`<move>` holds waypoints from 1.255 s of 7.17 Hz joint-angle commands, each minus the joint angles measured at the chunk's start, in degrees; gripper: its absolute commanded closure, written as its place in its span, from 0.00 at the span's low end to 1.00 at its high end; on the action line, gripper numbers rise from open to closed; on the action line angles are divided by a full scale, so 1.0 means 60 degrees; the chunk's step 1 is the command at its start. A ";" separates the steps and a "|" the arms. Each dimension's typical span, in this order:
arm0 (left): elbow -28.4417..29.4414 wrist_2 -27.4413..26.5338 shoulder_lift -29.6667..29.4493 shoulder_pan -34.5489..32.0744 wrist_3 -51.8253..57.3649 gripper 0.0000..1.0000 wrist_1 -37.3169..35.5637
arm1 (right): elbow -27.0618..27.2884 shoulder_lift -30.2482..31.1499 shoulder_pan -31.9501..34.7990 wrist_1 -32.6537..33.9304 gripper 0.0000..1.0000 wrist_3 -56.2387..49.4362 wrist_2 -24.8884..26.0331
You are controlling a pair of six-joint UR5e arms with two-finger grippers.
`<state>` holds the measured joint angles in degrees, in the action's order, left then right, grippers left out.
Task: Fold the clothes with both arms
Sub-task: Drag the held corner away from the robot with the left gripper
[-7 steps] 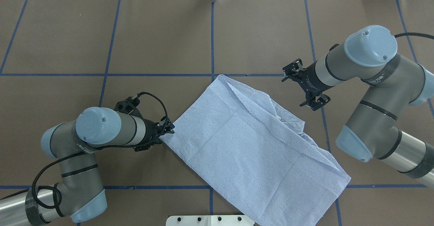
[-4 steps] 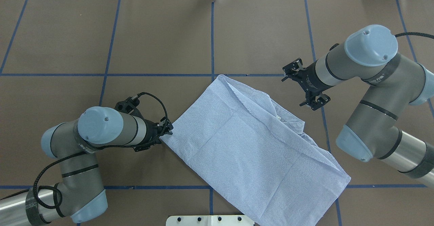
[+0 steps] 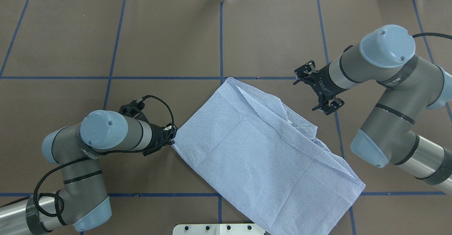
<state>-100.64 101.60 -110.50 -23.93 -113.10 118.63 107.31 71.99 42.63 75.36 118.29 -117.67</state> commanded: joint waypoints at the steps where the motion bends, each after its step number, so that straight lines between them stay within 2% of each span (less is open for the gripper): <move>1: -0.0102 0.0014 0.0033 -0.0185 0.0100 1.00 -0.0142 | 0.0000 -0.0002 -0.0001 0.0008 0.00 0.0002 -0.0003; 2: -0.0102 0.0029 -0.0112 -0.0418 0.0333 1.00 -0.0564 | 0.0000 0.0013 0.0014 -0.0006 0.00 0.0002 -0.0003; 3: 0.0159 0.0029 -0.0606 -0.1175 0.1452 1.00 -0.0641 | 0.0000 0.0013 0.0028 -0.0006 0.00 0.0002 -0.0003; 4: 0.1133 0.0029 -0.1133 -0.1893 0.2014 1.00 -0.0525 | 0.0015 -0.0002 0.0028 -0.0006 0.00 0.0002 -0.0018; 6: 0.3796 0.0029 -0.2990 -0.3286 0.3286 1.00 -0.0291 | 0.0000 -0.0002 0.0014 -0.0006 0.00 0.0002 -0.0003; 8: 0.7089 -0.0015 -0.4748 -0.3730 0.3805 1.00 0.1839 | 0.0044 -0.0016 -0.0001 -0.0035 0.00 0.0002 0.0098; 9: 0.7380 -0.0015 -0.4960 -0.3818 0.4068 0.65 0.2023 | 0.0059 -0.0147 -0.0030 -0.0065 0.00 0.0002 0.0128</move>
<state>-62.81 101.59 -136.47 -45.73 -90.74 126.95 107.52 71.75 42.61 75.15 118.30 -117.23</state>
